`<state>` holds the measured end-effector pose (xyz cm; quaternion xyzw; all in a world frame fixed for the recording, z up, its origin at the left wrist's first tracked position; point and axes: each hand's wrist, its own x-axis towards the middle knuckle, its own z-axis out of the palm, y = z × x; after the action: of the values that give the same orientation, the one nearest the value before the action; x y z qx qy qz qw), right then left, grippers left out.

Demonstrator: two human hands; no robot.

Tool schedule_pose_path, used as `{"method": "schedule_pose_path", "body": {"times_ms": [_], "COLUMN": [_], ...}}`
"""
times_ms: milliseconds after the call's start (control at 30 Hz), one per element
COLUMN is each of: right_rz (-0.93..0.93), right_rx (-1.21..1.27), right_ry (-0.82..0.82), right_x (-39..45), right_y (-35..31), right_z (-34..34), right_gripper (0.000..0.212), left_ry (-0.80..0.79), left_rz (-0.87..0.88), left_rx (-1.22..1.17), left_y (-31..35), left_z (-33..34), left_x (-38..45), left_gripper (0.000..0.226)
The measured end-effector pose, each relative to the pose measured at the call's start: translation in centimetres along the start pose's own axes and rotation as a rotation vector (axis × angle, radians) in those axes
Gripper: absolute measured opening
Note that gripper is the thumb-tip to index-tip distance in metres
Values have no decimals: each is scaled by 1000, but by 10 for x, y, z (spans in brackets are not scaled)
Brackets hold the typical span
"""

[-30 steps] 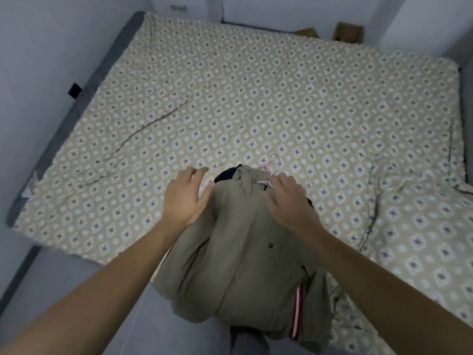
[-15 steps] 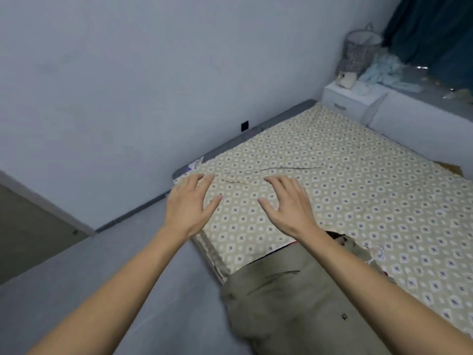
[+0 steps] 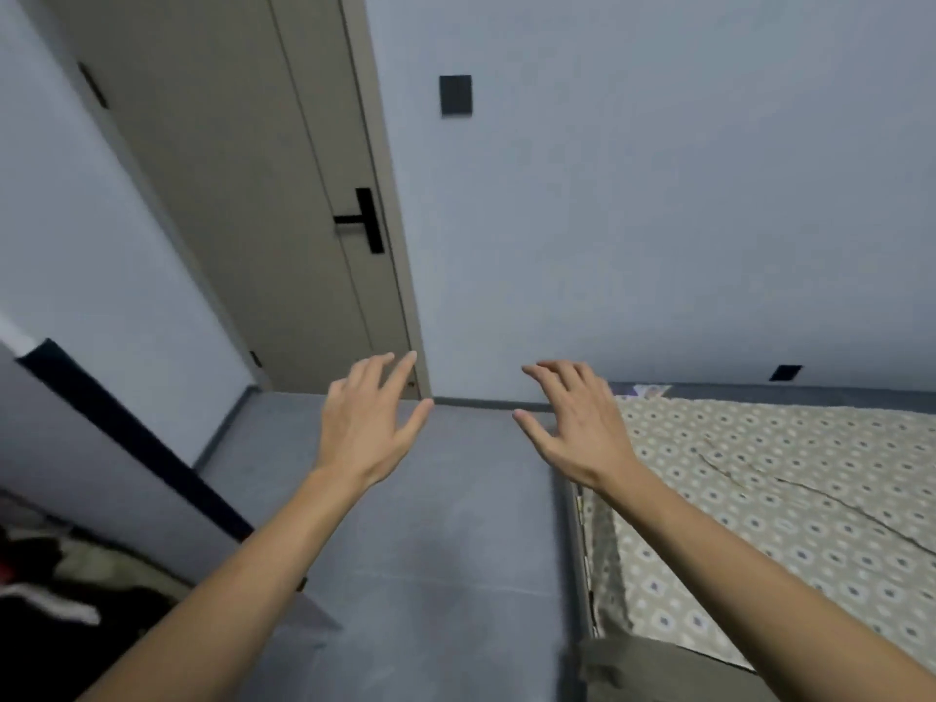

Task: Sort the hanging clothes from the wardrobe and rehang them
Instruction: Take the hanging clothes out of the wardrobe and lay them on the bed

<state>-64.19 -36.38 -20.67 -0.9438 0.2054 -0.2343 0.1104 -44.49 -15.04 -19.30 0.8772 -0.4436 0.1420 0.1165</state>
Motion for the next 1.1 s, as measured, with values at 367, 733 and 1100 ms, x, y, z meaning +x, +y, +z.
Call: {"method": "schedule_pose_path", "body": {"times_ms": [367,733,1100], "right_rz": [-576,-1077,-1334], "right_rx": [274,548,647], "right_ry": [-218,-397,-492], "right_x": [83,45,-4], "right_y": [-162,-362,-575], "right_z": [86,150,210], "right_gripper": [58,56,59], "left_ry": [69,98,245], "left_rz": [-559,-1078,-1390], "left_rx": [201,442,434], "left_y": [-99,-144,-247], "left_z": [-55,-123,-155], "left_x": [-113,-301,-449], "left_gripper": [68,67,69]}}
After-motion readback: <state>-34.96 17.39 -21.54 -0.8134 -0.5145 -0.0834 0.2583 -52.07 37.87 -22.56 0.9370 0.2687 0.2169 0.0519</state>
